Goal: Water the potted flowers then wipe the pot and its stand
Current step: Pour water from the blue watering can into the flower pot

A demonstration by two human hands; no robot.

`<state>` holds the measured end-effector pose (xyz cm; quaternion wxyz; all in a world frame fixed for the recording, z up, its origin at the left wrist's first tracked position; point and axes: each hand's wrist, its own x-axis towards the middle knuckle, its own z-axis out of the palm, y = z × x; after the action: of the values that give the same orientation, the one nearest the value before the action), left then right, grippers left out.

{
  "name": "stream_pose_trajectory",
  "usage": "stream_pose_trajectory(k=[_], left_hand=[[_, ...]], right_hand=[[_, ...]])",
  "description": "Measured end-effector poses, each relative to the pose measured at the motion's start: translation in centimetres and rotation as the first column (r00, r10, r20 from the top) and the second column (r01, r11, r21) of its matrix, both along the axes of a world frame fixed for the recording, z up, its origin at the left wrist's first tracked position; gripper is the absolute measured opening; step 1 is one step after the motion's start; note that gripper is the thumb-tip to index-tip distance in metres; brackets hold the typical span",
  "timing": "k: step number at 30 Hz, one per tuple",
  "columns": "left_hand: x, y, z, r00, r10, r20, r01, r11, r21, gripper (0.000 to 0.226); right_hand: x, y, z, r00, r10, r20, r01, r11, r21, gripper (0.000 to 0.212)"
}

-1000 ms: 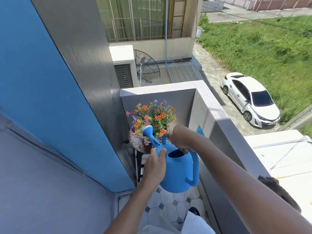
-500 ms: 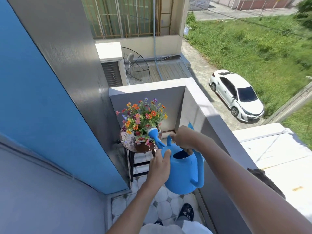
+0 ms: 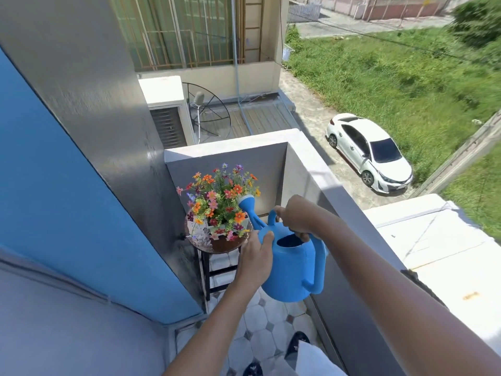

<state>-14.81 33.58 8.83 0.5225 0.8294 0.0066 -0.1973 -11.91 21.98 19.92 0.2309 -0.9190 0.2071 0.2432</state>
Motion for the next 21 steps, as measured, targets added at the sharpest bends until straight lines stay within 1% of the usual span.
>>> stream_pose_trajectory(k=[1, 2, 4, 5, 8, 18, 21], left_hand=[[0.2, -0.1, 0.1, 1.0, -0.001, 0.008, 0.001, 1.0, 0.004, 0.04], [0.3, -0.2, 0.2, 1.0, -0.001, 0.012, 0.001, 1.0, 0.004, 0.039], [0.3, -0.3, 0.2, 1.0, -0.001, 0.01, 0.001, 1.0, 0.003, 0.037], [0.3, -0.3, 0.2, 1.0, 0.001, 0.008, -0.001, 1.0, 0.008, 0.036], [0.0, 0.1, 0.1, 1.0, 0.019, 0.016, -0.019, 1.0, 0.02, 0.037], [-0.5, 3.4, -0.1, 0.994, 0.105, 0.031, -0.106, 0.993, 0.043, 0.035], [-1.0, 4.2, -0.2, 0.993, 0.113, 0.036, -0.115, 0.991, 0.061, 0.036]], right_hand=[[-0.1, -0.2, 0.1, 0.999, -0.038, 0.008, 0.038, 0.998, 0.057, 0.05], [0.2, -0.5, -0.2, 0.999, -0.037, 0.011, 0.036, 0.996, 0.08, 0.05], [0.6, -0.8, -0.7, 0.999, -0.03, 0.036, 0.026, 0.995, 0.101, 0.039], [0.7, -0.8, -0.7, 0.998, -0.015, 0.058, 0.009, 0.995, 0.099, 0.036], [1.1, -0.8, -1.2, 0.996, 0.016, 0.084, -0.024, 0.996, 0.088, 0.043], [1.2, 2.5, -1.2, 0.986, 0.128, 0.11, -0.143, 0.98, 0.141, 0.038], [1.2, 3.3, -1.8, 0.986, 0.13, 0.105, -0.145, 0.977, 0.154, 0.039]])
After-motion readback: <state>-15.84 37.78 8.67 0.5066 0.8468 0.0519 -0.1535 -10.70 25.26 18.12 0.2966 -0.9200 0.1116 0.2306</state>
